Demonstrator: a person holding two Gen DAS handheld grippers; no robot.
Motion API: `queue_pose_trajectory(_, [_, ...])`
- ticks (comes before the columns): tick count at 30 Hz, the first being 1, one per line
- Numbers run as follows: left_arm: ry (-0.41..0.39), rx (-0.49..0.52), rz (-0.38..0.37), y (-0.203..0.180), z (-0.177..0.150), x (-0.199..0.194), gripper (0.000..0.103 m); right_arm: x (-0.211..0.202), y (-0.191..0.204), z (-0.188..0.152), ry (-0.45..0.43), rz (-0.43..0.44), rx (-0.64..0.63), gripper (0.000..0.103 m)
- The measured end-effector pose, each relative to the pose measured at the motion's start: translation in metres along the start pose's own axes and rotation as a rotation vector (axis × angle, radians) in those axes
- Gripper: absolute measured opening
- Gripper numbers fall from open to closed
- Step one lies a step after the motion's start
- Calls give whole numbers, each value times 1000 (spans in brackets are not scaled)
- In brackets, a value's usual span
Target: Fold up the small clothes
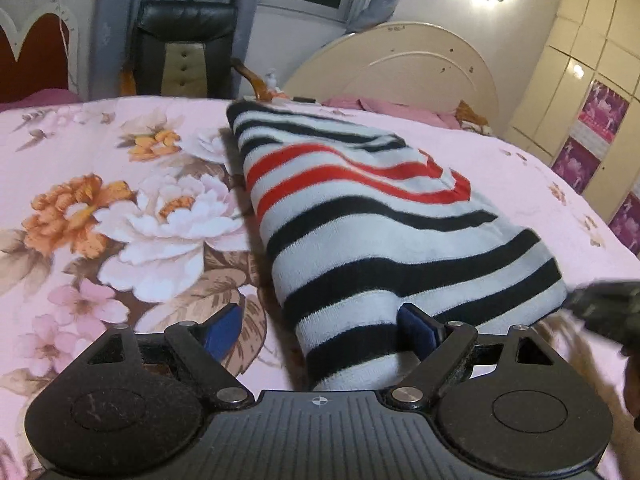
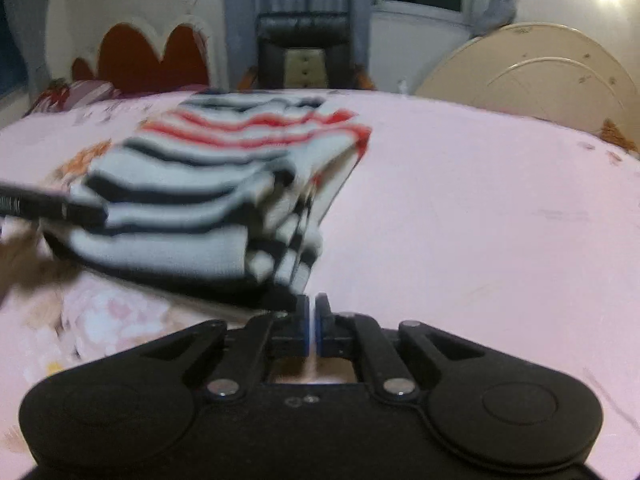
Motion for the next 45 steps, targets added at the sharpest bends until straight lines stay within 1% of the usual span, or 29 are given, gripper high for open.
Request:
queue_pose_trajectory(1, [-24,-1,-4,-2,2,-6,85,-14,-1,8,-69,-10,12,7])
queue_pose_trajectory(2, [-50,-6,-11,-5,5,-13,85,-23,-2,15,-112,-4,26,7])
queue_pose_trajectory(4, [-86,-22,-44,-10,12,-21,85,-35,1,32,-180,9,30,9])
queue_pose_trajectory(6, [-119,-31,-106,-19,18,-27,85,-35,7,45,-205,37,10,10])
queue_pose_trajectory(7, [-117,-30,-143,-25,19,-27,85,-31,10,49,-202,50,-1,10])
queue_pose_trajectory(8, [-106,-23,-153,-29,20,-24,85,-27,13,50,-195,57,-10,10])
queue_pose_trajectory(10, [-47,16,-138,-38,14,-11,85,-14,16,47,-153,60,-12,9])
queue_pose_trajectory(11, [-31,42,-110,-41,9,-5,85,-4,16,42,-108,47,-7,8])
queue_pose_trajectory(12, [-31,68,-92,-44,4,-1,85,1,14,37,-73,29,-4,6])
queue_pose_trajectory(13, [-31,89,-81,-46,-1,1,85,7,14,31,-50,22,2,6])
queue_pose_trajectory(15, [-41,106,-72,-47,-7,1,85,9,15,22,-47,19,11,7])
queue_pose_trajectory(19, [-43,93,-78,-43,-8,2,85,11,16,16,-41,13,17,7])
queue_pose_trajectory(23, [-47,145,-39,-49,-13,4,85,13,17,11,-50,3,21,8])
queue_pose_trajectory(25, [-45,162,-33,-51,-11,1,85,15,22,14,-42,-13,-5,13])
queue_pose_trajectory(27, [-77,142,-43,-48,-1,-8,85,11,24,21,-27,-22,-17,16])
queue_pose_trajectory(28, [-101,132,-47,-45,6,-12,85,4,21,27,-54,-7,0,18])
queue_pose_trajectory(30, [-130,128,-19,-39,25,-11,85,-5,17,40,-111,5,9,18])
queue_pose_trajectory(31, [-133,115,8,-35,36,-7,85,-3,15,48,-121,1,1,18])
queue_pose_trajectory(32, [-132,96,23,-31,44,-3,85,3,12,57,-113,2,3,18])
queue_pose_trajectory(34, [-103,52,55,-23,58,12,85,18,8,73,-99,16,26,18])
queue_pose_trajectory(36, [-39,13,66,-14,61,33,85,36,6,85,-83,38,38,16])
queue_pose_trajectory(37, [-2,-4,65,-11,59,42,85,46,6,87,-57,45,40,16])
queue_pose_trajectory(38, [13,-33,47,-8,56,47,85,61,6,85,0,46,40,15])
queue_pose_trajectory(39, [19,-55,33,-6,54,49,85,70,7,80,35,44,31,14])
queue_pose_trajectory(41, [16,-71,22,-4,51,49,85,71,9,76,12,44,19,14])
queue_pose_trajectory(43, [18,-84,11,-2,50,49,85,70,6,77,21,57,31,14])
queue_pose_trajectory(45, [18,-71,18,-4,51,51,85,69,3,79,26,73,45,15])
Point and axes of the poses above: each gripper's, at about its wrist camera, not at the fingertips, and x roughly the way its jaws point, y to its left, z to its top, the point moved 2 cm from there along x, roughly the way its jaws point, and after that the axes turned 9 degrees about -x, right-handed, at the moved point
